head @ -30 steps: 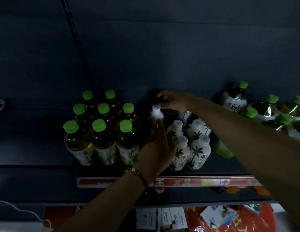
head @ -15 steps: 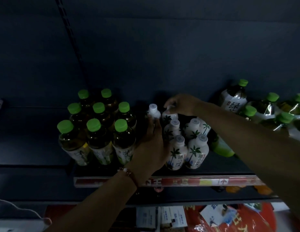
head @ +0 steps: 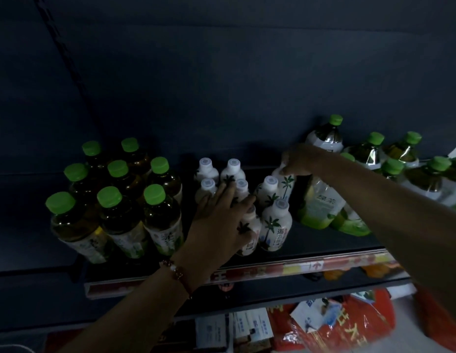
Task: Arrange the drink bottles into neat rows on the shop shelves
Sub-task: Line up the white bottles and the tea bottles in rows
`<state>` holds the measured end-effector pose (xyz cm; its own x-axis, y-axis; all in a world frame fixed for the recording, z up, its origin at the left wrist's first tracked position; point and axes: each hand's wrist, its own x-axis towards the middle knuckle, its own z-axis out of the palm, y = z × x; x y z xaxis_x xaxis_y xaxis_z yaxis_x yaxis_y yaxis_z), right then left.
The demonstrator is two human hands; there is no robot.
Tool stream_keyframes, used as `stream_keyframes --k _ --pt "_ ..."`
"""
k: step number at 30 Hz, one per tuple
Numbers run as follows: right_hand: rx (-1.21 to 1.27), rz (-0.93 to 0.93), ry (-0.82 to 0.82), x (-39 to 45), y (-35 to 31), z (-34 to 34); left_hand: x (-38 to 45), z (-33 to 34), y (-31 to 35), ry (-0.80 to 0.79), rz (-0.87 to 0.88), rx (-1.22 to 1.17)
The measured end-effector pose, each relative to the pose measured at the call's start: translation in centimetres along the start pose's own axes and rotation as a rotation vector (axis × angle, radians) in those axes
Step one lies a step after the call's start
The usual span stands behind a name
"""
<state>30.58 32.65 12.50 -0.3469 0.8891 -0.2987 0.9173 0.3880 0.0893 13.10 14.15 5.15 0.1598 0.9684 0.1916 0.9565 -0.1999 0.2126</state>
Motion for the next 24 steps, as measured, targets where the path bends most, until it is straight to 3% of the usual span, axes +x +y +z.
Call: stream_keyframes --k 9,16,20,24 --pt "0.244 -0.2 0.061 0.9 -1.6 0.0 -0.3 0.4 -0.3 0.037 0.004 -0.005" --pt "0.528 -0.215 0.081 -1.6 -1.9 1.1 -0.5 0.7 -0.5 0.049 0.014 -0.028" --pt "0.559 -0.28 0.269 -6.8 -1.3 2.8 -1.0 1.1 -0.7 0.178 0.054 0.007" --pt "0.427 -0.334 0.086 -10.9 -1.3 5.9 -1.5 1.3 -0.9 0.212 0.08 0.014"
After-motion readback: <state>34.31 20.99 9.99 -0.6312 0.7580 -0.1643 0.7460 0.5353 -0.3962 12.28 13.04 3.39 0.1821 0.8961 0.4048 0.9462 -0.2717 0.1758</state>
